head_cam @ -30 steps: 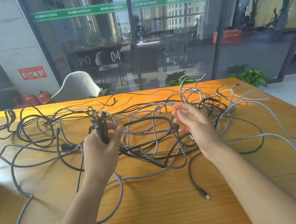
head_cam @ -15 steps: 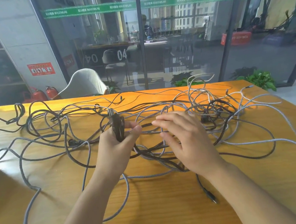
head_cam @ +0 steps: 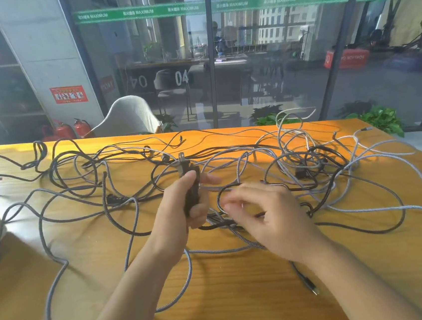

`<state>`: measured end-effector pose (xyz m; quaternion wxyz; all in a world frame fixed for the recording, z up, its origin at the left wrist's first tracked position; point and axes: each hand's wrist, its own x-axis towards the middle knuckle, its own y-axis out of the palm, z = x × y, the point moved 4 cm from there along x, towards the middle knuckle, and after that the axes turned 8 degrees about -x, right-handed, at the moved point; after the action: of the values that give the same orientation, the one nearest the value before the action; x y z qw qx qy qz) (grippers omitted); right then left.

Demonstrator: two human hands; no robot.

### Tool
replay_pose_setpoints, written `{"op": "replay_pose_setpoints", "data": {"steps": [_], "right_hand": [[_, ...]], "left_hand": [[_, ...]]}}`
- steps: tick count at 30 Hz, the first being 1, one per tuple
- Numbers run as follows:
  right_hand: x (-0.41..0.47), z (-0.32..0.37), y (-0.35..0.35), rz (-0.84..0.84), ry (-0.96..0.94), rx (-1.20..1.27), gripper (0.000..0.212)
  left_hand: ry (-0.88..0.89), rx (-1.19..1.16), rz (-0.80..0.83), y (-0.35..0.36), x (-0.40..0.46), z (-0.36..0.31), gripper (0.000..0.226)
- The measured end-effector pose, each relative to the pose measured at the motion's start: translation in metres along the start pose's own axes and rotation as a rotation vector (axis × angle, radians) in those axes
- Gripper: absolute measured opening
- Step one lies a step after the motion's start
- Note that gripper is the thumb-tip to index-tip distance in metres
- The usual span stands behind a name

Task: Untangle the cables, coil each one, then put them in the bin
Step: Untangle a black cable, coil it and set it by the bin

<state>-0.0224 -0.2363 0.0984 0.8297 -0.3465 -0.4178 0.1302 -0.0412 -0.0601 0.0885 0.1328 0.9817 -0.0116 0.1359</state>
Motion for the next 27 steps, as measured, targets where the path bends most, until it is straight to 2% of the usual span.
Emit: {"op": "replay_pose_setpoints", "data": {"steps": [3, 7, 9, 12, 18, 22, 27], "right_hand": [[-0.008, -0.001, 0.026, 0.247, 0.070, 0.026, 0.013], [-0.010, -0.014, 0.034, 0.354, 0.062, -0.040, 0.013], [-0.011, -0.021, 0.039, 0.431, 0.027, -0.086, 0.012], [-0.008, -0.032, 0.038, 0.483, 0.034, -0.069, 0.022], [-0.002, -0.067, 0.006, 0.347, 0.119, -0.123, 0.029], [0.001, -0.083, -0.011, 0.220, 0.143, -0.177, 0.031], [0.003, -0.073, -0.032, -0.143, -0.012, -0.302, 0.046]], "left_hand": [[-0.016, -0.019, 0.038, 0.001, 0.001, 0.002, 0.056], [-0.042, 0.012, 0.099, 0.007, -0.001, 0.002, 0.056], [-0.074, -0.031, 0.138, 0.009, -0.003, 0.000, 0.057], [-0.116, -0.138, 0.202, 0.012, -0.004, -0.006, 0.054], [-0.170, -0.306, 0.329, 0.009, -0.008, -0.020, 0.050], [-0.215, -0.276, 0.463, 0.008, -0.012, -0.021, 0.052], [-0.294, -0.072, 0.555, 0.021, -0.016, -0.013, 0.051]]}}
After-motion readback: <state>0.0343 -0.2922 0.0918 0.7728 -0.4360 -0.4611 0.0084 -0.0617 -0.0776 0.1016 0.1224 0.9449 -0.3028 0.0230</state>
